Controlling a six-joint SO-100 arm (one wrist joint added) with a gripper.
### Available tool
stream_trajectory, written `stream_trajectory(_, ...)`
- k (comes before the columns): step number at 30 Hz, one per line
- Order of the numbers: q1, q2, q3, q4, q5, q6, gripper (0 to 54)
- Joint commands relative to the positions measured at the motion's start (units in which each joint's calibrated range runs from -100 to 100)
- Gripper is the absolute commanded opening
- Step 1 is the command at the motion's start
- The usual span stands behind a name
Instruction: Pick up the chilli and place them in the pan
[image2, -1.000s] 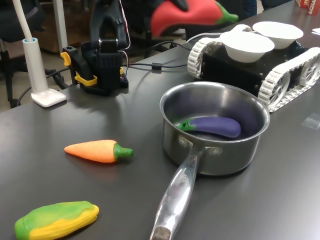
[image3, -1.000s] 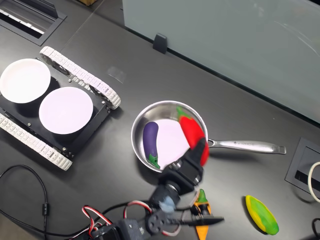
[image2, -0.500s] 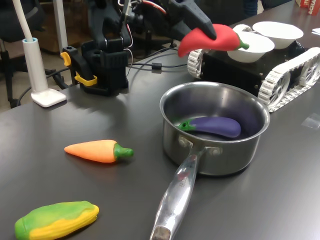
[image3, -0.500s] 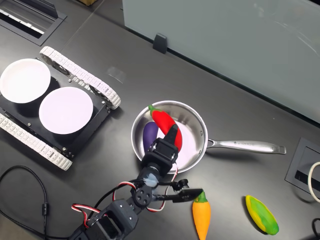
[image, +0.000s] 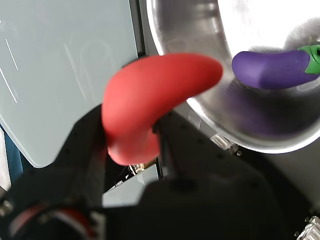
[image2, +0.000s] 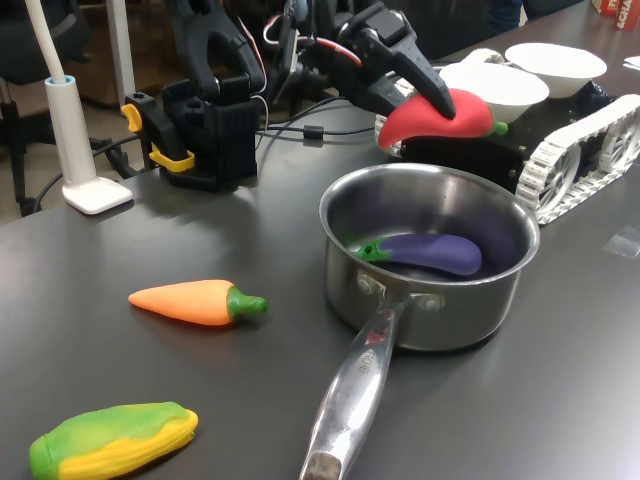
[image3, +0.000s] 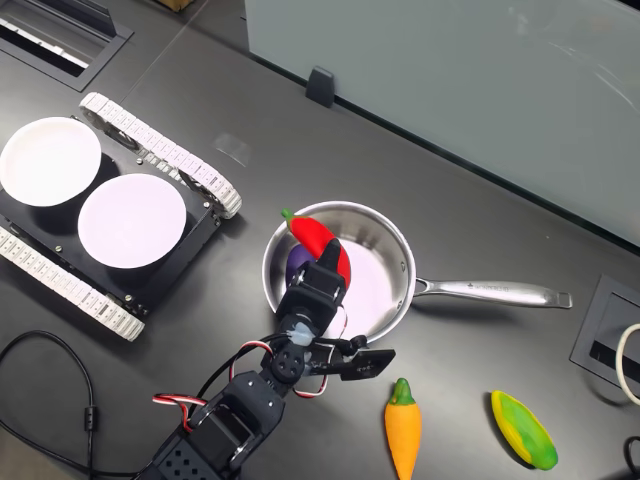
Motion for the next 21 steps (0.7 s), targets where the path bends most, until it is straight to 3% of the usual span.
stream_trajectory(1, -2.4, 0.0, -1.0, -4.3, 0.7, 0.6, 0.0)
stream_trajectory(10, -1.9, 0.1, 2.6, -6.8, 0.5, 0.6, 1.3)
stream_trajectory(21, -0.3, -3.2, 7.9, -7.7, 0.0, 0.6, 11.6)
